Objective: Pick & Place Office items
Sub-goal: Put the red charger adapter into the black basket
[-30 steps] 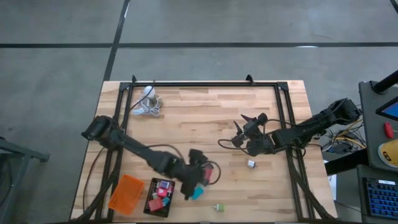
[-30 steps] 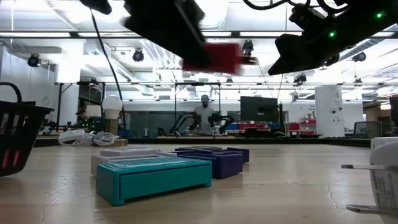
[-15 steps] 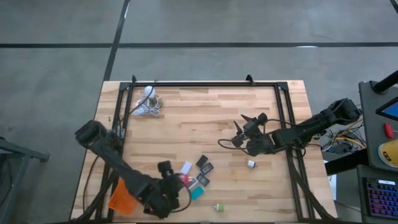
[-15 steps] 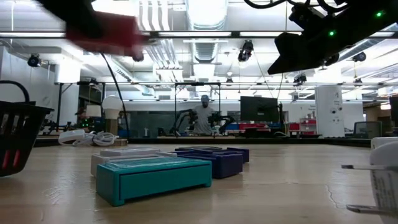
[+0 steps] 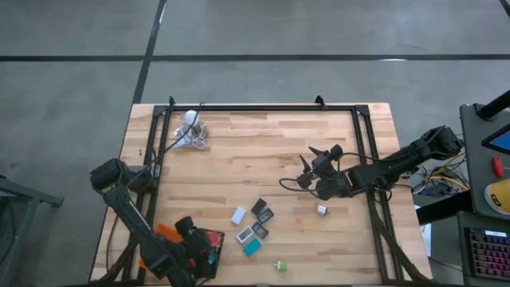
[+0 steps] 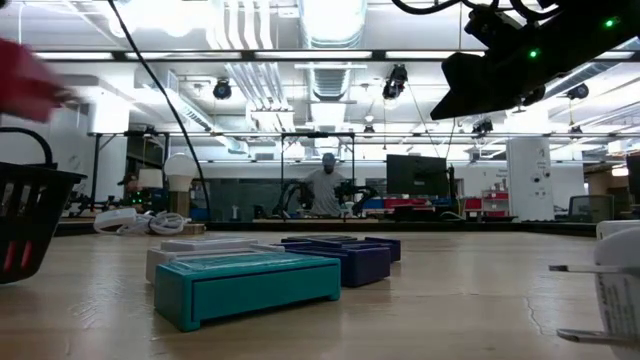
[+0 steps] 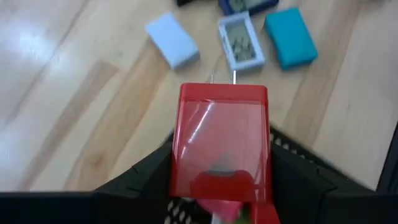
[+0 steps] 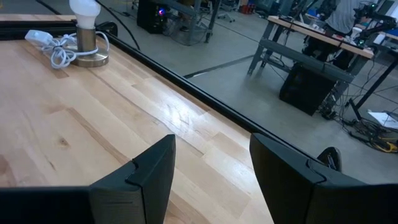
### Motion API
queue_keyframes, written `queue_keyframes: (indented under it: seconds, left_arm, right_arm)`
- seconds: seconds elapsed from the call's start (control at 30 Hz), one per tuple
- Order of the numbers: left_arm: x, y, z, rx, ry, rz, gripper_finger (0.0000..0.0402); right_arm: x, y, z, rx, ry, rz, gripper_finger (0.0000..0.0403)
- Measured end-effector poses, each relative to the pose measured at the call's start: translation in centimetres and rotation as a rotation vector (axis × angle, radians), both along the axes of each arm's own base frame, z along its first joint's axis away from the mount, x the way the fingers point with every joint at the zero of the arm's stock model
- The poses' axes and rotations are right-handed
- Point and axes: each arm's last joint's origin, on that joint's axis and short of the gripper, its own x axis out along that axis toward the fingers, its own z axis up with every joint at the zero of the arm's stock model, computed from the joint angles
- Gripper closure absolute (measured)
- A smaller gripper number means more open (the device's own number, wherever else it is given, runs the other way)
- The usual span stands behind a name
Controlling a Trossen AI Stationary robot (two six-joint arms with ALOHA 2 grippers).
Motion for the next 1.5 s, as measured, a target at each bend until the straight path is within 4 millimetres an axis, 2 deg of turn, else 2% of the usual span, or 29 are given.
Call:
queue_keyframes:
  seconds: [0.23,0.5,0.7,1.0,1.2,1.5]
  left_arm:
    - [-1.4,0.0,-1.2,-0.005,0.036,0.064,0.0183]
    - [-1.7,0.5,-3.3,-0.011,0.014,0.046,0.0183]
    - [-1.6,0.2,-3.4,-0.032,0.001,0.027,0.0183]
    - [-1.0,-0.9,-3.6,-0.074,-0.001,-0.138,0.0183]
    - [-1.0,-0.8,-3.6,-0.077,0.011,-0.139,0.0183]
    - [-1.4,-0.4,-3.6,-0.086,0.029,-0.042,0.0183]
  right_arm:
    - [0.0,0.0,0.0,0.0,0.0,0.0,0.0199]
    - [0.0,0.0,0.0,0.0,0.0,0.0,0.0199]
    - [0.0,0.0,0.0,0.0,0.0,0.0,0.0199]
    - [0.0,0.0,0.0,0.0,0.001,0.0,0.0199]
    - [0.0,0.0,0.0,0.0,0.001,0.0,0.0199]
    - [0.0,0.0,0.0,0.0,0.001,0.0,0.0199]
